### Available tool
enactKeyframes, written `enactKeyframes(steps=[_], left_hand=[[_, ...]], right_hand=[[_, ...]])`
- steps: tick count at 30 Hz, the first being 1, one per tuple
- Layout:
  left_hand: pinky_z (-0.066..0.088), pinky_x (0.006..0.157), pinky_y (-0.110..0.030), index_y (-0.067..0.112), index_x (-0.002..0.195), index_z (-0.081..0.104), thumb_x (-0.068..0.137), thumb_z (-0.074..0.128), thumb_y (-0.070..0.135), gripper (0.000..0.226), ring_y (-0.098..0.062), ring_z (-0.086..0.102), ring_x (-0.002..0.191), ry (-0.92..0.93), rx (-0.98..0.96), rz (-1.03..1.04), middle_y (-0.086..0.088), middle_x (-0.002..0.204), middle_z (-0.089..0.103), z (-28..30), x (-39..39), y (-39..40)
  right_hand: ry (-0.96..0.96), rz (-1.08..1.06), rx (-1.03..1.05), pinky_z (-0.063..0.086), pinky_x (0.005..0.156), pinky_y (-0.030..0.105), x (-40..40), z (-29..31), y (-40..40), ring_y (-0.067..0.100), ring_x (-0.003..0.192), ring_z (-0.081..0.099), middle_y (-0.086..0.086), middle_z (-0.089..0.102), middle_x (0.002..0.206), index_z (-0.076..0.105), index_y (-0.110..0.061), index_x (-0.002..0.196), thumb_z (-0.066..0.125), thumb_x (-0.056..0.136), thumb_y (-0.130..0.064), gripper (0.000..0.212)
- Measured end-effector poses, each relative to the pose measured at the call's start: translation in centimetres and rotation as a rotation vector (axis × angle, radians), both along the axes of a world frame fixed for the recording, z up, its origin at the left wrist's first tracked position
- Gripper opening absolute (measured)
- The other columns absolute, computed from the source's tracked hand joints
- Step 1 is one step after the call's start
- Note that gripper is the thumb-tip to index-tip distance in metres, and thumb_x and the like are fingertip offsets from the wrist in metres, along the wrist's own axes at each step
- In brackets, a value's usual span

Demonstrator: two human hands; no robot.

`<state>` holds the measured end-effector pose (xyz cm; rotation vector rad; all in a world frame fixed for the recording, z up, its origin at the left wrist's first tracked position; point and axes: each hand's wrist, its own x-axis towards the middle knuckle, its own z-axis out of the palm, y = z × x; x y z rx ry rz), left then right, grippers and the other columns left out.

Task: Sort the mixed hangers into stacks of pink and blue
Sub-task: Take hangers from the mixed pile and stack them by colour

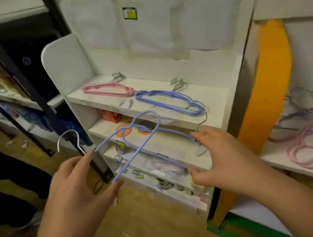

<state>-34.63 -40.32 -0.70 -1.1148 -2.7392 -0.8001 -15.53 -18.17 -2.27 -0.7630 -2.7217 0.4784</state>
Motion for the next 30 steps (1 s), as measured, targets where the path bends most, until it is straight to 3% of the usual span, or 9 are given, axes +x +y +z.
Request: enactKeyframes(steps=[6,12,18,23,26,30], left_hand=[[0.042,0.102,-0.040,0.029,0.146,0.036,0.059,0.053,0.076,0.100,-0.015,0.039,0.124,-0.020,-0.091,0.058,0.008,0.133,0.042,1.4,-8.7,5.5],[0.043,0.099,-0.040,0.030,0.146,0.034,0.070,0.070,0.062,0.091,-0.015,0.041,0.123,-0.065,-0.057,0.023,0.006,0.135,0.041,0.8,-16.7,11.8],[0.044,0.101,-0.046,0.027,0.145,0.035,0.071,0.064,0.069,0.090,-0.022,0.044,0.126,-0.084,-0.124,-0.137,0.001,0.140,0.041,-1.3,-28.2,20.2],[0.042,0.098,-0.039,0.021,0.140,0.047,0.068,0.074,0.058,0.085,-0.025,0.048,0.120,0.020,-0.238,-0.535,-0.003,0.132,0.052,-2.0,-32.5,28.9],[0.044,0.090,-0.036,0.023,0.135,0.052,0.064,0.071,0.063,0.084,-0.026,0.052,0.111,0.095,-0.245,-0.847,0.000,0.122,0.055,-2.5,-31.2,33.1],[0.043,0.096,-0.033,0.024,0.138,0.048,0.065,0.074,0.062,0.087,-0.023,0.050,0.113,0.112,-0.294,-1.159,0.003,0.125,0.052,-4.1,-28.1,37.4]], right_hand=[[0.023,-0.066,-0.067,0.044,0.095,0.027,-7.5,0.6,5.6,0.007,0.116,0.044,-0.014,0.046,0.122,0.040,-0.033,0.139,0.056,0.066,-0.068,0.083],[0.064,-0.219,-0.072,0.042,0.099,0.026,-12.3,0.3,9.7,0.006,0.118,0.044,-0.017,0.045,0.124,0.042,-0.029,0.141,0.060,0.065,-0.062,0.084],[0.147,-0.480,-0.113,0.047,0.096,0.033,-16.7,-0.3,13.0,0.009,0.111,0.052,-0.013,0.051,0.116,0.050,-0.023,0.137,0.061,0.061,-0.061,0.086],[0.187,-0.684,-0.099,0.049,0.093,0.034,-19.0,0.9,14.4,0.010,0.109,0.054,-0.010,0.052,0.116,0.050,-0.018,0.135,0.070,0.064,-0.054,0.083],[0.129,-0.719,-0.021,0.050,0.092,0.034,-19.4,1.7,14.7,0.008,0.106,0.052,-0.011,0.052,0.116,0.049,-0.018,0.135,0.060,0.064,-0.062,0.085],[0.098,-0.767,0.018,0.051,0.088,0.030,-19.0,2.1,14.0,0.007,0.103,0.050,-0.014,0.049,0.113,0.048,-0.019,0.135,0.063,0.066,-0.060,0.081]])
